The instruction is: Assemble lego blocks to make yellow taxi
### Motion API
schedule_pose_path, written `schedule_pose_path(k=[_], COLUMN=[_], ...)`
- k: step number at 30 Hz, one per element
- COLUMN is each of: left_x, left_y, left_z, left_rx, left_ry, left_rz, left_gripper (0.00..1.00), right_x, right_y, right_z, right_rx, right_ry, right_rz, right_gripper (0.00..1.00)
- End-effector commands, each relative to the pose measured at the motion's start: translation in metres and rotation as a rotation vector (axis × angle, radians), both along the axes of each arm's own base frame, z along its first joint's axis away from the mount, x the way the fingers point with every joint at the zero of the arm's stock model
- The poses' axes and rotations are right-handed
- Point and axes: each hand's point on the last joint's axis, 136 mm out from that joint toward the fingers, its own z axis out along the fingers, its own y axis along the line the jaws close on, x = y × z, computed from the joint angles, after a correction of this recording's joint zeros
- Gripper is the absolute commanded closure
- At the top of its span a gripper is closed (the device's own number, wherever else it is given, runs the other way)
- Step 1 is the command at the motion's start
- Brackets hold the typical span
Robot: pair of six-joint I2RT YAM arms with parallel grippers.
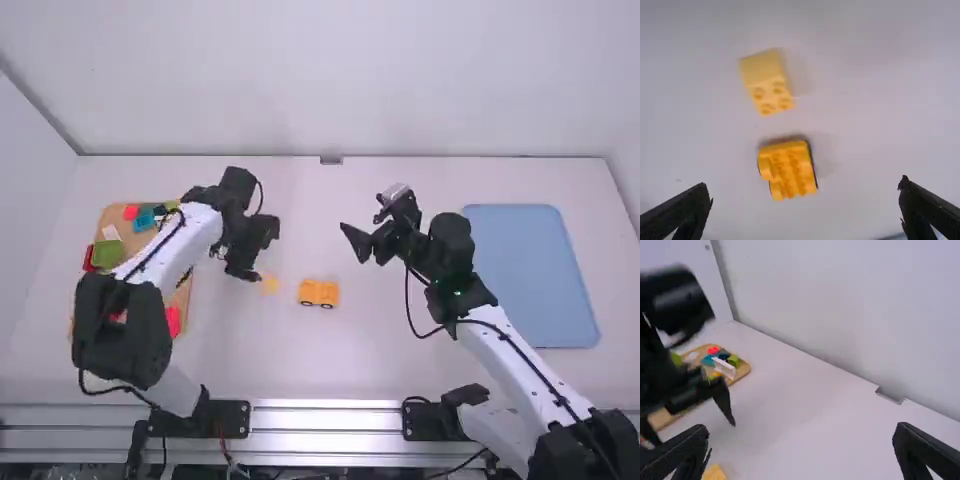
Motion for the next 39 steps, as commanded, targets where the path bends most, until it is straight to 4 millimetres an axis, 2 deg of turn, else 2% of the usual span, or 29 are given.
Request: schedule_pose_path(k=[1,3,4,5,6,7,9,14,17,18,21,24,27,28,29,32,33,34,36,39], left_x=[0.016,0.019,0.021,0.027,0.031,0.043,0.053,0.048,0.038,0.035,0.005,-0.021,-0.037,-0.037,-0.039,-0.035,-0.035,-0.033,-0.031,-0.030], left_y=[0.005,0.002,0.002,0.004,0.006,0.016,0.039,0.040,0.028,0.025,0.003,-0.002,-0.005,-0.006,-0.007,-0.010,-0.010,-0.010,-0.002,0.004], left_z=[0.024,0.032,0.037,0.039,0.040,0.042,0.041,0.032,0.020,0.018,-0.001,-0.016,-0.027,-0.028,-0.032,-0.032,-0.032,-0.033,-0.046,-0.060], left_rx=[0.174,0.205,0.247,0.298,0.330,0.438,0.624,0.665,0.643,0.625,0.465,0.347,0.283,0.283,0.285,0.318,0.318,0.323,0.319,0.298], left_ry=[-0.217,-0.285,-0.338,-0.379,-0.396,-0.433,-0.416,-0.403,-0.471,-0.498,-0.710,-0.880,-1.096,-1.109,-1.214,-1.481,-1.481,-1.594,-1.649,-1.645], left_rz=[-0.526,-0.705,-0.873,-0.965,-1.000,-1.088,-1.237,-1.420,-1.776,-1.845,-2.270,-2.498,-2.577,-2.578,-2.553,-2.348,-2.348,-2.218,-2.075,-1.982], left_gripper=[0.01,0.07,0.01,0.01,0.01,0.01,0.01,0.01,0.01,0.01,0.01,0.01,0.01,0.01,0.01,0.01,0.01,0.01,0.00,0.01], right_x=[-0.003,-0.003,-0.003,-0.003,-0.003,-0.003,-0.002,0.002,0.002,0.002,0.002,-0.001,-0.005,-0.005,-0.006,-0.010,-0.010,-0.011,-0.013,-0.012], right_y=[0.001,0.001,0.001,0.001,0.001,0.001,-0.001,-0.009,-0.012,-0.012,-0.012,-0.007,0.000,0.001,0.004,0.009,0.009,0.011,0.013,0.012], right_z=[0.005,0.005,0.005,0.005,0.005,0.005,0.003,-0.001,-0.003,-0.003,-0.003,-0.003,-0.003,-0.003,-0.001,0.000,0.000,-0.001,-0.002,-0.003], right_rx=[0.010,0.009,0.010,0.009,0.009,0.008,0.006,0.003,0.003,0.003,0.003,0.003,0.002,0.002,0.005,0.005,0.005,0.004,0.002,0.001], right_ry=[-0.013,-0.014,-0.014,-0.014,-0.014,-0.013,-0.008,0.001,0.008,0.008,0.009,0.008,0.007,0.006,0.000,-0.003,-0.003,-0.002,0.003,0.009], right_rz=[0.009,0.009,0.009,0.008,0.008,0.004,-0.001,-0.026,-0.027,-0.028,-0.028,-0.013,0.007,0.010,0.017,0.034,0.034,0.040,0.046,0.043], right_gripper=[0.02,0.02,0.02,0.02,0.02,0.02,0.02,0.02,0.02,0.02,0.02,0.02,0.02,0.02,0.02,0.02,0.02,0.02,0.02,0.02])
